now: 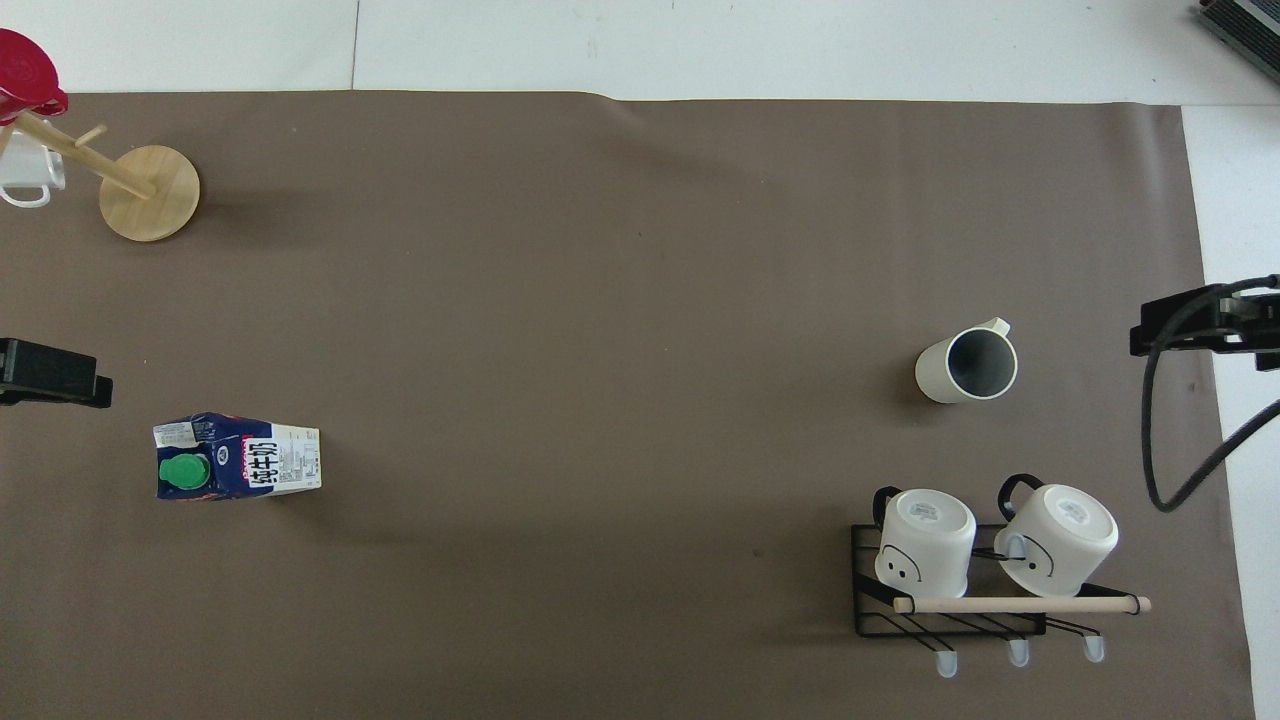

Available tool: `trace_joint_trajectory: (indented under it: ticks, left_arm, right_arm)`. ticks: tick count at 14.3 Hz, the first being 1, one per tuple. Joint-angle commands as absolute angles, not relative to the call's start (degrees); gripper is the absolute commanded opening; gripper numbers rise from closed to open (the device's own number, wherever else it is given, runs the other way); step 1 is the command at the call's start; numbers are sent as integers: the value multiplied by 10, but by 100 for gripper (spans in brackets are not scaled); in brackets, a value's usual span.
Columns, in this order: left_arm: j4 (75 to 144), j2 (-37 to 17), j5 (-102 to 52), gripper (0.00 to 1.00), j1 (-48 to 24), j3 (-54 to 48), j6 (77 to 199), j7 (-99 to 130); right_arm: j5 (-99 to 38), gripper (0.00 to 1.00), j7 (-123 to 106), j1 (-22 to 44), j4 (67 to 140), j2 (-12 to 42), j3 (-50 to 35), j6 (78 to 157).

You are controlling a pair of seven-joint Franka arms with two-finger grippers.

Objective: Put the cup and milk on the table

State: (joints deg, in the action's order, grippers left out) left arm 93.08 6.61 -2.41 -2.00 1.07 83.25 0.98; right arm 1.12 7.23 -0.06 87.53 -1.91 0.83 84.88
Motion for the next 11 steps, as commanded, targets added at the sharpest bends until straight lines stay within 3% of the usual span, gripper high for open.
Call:
trace_joint_trajectory:
  ticks: [1,11]
  left_arm:
    - [918,64,-19,100,-14,8,820,2]
    - [918,64,-19,100,-14,8,820,2]
  right_arm:
    - [8,100,69,-2,899,-39,10,857]
    - [7,100,69,-3,911,-43,11,860]
